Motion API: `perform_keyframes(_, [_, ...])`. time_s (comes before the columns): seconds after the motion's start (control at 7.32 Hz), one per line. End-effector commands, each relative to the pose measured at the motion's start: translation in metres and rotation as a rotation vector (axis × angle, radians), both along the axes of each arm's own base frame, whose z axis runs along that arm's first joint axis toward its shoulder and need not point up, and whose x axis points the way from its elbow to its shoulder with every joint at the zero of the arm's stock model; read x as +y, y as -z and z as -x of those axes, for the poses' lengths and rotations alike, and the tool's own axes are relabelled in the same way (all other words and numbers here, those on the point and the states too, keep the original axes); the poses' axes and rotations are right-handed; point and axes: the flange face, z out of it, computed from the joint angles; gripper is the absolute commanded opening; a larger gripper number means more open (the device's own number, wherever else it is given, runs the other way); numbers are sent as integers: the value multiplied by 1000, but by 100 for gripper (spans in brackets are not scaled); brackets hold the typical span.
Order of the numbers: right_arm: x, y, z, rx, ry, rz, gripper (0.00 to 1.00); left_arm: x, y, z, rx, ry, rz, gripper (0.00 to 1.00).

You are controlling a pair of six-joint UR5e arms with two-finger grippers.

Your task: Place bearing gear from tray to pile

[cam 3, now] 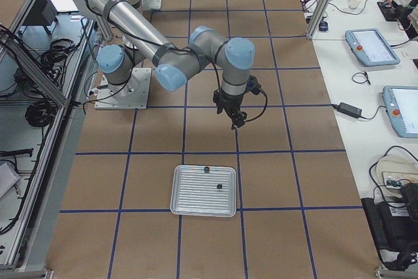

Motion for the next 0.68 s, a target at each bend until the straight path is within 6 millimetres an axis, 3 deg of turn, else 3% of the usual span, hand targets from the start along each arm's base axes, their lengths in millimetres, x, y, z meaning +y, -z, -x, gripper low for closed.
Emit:
perform_keyframes(0.0, [33, 81, 97, -59, -280, -27, 85, 0, 0, 1, 1, 2, -1, 100])
perform_keyframes(0.27, [31, 147, 130, -91, -466, 19, 84, 0, 1, 1, 1, 7, -1, 100])
perform_keyframes(0.55, [38, 177, 117, -163, -612, 43, 84, 0, 2, 0, -2, 4, -6, 100])
